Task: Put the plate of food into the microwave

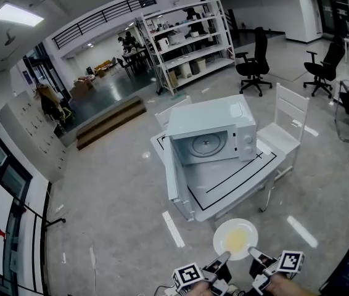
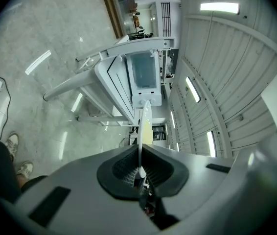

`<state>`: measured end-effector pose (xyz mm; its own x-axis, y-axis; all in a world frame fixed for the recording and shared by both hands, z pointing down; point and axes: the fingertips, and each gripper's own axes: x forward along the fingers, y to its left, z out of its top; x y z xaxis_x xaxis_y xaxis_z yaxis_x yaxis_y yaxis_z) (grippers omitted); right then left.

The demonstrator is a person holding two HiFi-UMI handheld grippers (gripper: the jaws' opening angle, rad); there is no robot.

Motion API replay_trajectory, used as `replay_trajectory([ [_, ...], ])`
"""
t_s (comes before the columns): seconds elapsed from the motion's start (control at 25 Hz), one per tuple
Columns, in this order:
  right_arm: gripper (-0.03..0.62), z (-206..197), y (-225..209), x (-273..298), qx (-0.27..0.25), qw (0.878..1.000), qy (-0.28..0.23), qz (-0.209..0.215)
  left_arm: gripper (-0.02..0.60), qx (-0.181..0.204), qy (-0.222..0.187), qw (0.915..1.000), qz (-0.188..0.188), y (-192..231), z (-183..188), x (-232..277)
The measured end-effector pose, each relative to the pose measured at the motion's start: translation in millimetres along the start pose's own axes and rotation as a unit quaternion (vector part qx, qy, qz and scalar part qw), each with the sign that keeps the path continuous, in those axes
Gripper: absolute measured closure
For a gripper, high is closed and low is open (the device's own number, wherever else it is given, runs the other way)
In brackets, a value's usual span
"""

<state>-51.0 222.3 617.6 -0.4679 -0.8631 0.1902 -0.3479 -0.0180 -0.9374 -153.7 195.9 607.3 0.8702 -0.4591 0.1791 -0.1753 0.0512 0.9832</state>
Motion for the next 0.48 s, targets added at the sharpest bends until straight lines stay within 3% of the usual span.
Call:
replay_trajectory([
  [0.08,0.577,2.8,5.7,11.1,0.019,1.000,-0.003,0.024,0.566,-0.002,-0.002,1.0000,0.001,0.0,7.7,3.0],
  [0.28,0.577,13.9,2.7,23.9,0.002,1.000,0.008,0.014,0.566,-0.005,-0.009,0.9999,0.002,0.2,20.6,11.9],
  [0.4,0.579,24.2,6.7,34.0,0.021,0.999,0.009,0.038,0.566,-0.007,-0.016,0.9998,0.006,-1.5,27.3,21.7],
  [0.48,0.579,36.7,-7.0,35.7,-0.016,1.000,0.021,0.005,0.566,-0.007,-0.023,0.9997,0.008,-2.2,32.7,30.8],
])
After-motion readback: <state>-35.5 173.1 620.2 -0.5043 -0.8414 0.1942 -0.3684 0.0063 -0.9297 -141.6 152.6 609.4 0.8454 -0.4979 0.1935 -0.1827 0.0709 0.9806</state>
